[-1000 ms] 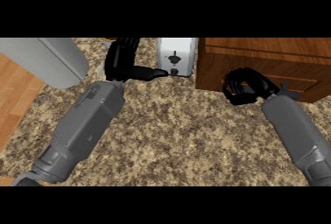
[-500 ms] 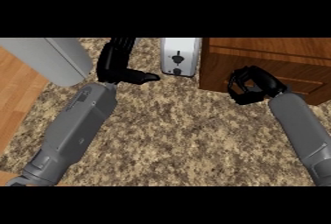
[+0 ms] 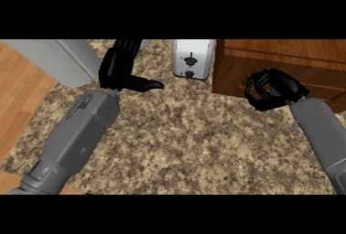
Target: Pick up the cup, place it into the drawer and close the drawer
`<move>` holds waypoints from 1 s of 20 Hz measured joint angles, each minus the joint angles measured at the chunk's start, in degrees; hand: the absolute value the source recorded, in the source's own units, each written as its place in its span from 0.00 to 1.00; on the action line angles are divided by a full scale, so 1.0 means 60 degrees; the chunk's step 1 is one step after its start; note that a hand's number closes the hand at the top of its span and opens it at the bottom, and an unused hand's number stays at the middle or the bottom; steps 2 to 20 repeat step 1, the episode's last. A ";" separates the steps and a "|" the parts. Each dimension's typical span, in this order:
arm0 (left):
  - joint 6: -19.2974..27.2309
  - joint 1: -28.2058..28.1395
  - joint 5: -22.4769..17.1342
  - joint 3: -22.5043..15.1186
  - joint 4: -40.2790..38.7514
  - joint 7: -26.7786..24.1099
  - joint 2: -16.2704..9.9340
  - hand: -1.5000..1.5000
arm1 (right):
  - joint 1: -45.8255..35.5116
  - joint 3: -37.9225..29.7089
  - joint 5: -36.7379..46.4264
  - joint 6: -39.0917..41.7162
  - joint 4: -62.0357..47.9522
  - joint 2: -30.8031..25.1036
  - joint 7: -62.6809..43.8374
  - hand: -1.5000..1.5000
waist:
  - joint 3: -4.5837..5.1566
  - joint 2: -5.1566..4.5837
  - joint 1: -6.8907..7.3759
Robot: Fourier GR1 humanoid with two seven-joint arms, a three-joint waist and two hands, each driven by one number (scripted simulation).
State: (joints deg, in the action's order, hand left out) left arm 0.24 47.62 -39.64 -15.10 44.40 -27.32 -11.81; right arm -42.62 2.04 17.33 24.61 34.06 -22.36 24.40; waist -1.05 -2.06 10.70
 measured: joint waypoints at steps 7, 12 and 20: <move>-0.0017 -0.0048 0.0001 -0.0013 0.0016 -0.0022 0.0019 0.00 | 0.0018 -0.0012 -0.0043 0.0067 0.0045 -0.0018 -0.0002 1.00 | -0.0007 -0.0015 0.0006; -0.0017 -0.0048 0.0001 -0.0013 0.0016 -0.0022 0.0019 0.00 | 0.0018 -0.0012 -0.0043 0.0067 0.0045 -0.0018 -0.0002 1.00 | -0.0007 -0.0015 0.0006; -0.0017 -0.0048 0.0001 -0.0013 0.0016 -0.0022 0.0019 0.00 | 0.0018 -0.0012 -0.0043 0.0067 0.0045 -0.0018 -0.0002 1.00 | -0.0007 -0.0015 0.0006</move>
